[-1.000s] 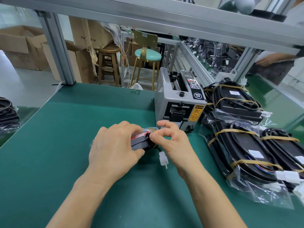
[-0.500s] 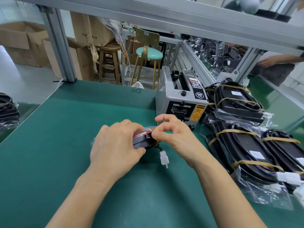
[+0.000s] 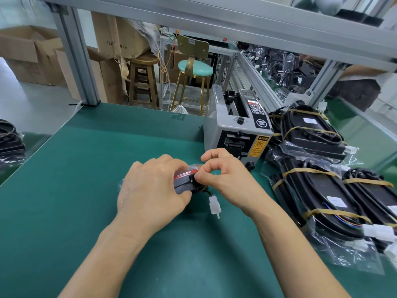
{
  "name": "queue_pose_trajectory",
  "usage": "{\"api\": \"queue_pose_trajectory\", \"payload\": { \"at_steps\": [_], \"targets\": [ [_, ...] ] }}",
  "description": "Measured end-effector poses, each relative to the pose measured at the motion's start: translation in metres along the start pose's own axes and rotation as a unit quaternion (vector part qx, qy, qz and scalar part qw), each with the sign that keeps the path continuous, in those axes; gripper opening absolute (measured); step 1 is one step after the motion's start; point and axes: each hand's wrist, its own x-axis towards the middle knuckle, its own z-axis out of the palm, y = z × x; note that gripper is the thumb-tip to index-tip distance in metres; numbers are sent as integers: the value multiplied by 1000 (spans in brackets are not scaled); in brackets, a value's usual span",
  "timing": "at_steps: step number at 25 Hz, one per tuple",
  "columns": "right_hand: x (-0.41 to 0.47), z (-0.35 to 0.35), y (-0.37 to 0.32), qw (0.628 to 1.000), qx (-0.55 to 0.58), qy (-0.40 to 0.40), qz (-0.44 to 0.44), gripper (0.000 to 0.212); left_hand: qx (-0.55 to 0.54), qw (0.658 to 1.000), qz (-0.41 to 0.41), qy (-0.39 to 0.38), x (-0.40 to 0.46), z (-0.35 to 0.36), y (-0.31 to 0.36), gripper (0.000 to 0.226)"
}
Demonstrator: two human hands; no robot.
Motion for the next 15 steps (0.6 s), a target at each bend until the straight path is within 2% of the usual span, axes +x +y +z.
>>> {"api": "queue_pose_trajectory", "payload": {
  "at_steps": [3, 7, 15],
  "targets": [
    [0, 2, 1, 1000, 23, 7, -3, 18, -16, 1000, -15, 19, 2, 0, 1, 15],
    [-1, 5, 4, 995, 98, 15, -4, 22, -13, 1000, -21, 15, 3, 0, 0, 16],
    [2, 10, 8, 990, 135, 27, -9, 22, -22, 999, -32, 16, 3, -3, 3, 13]
  ]
}}
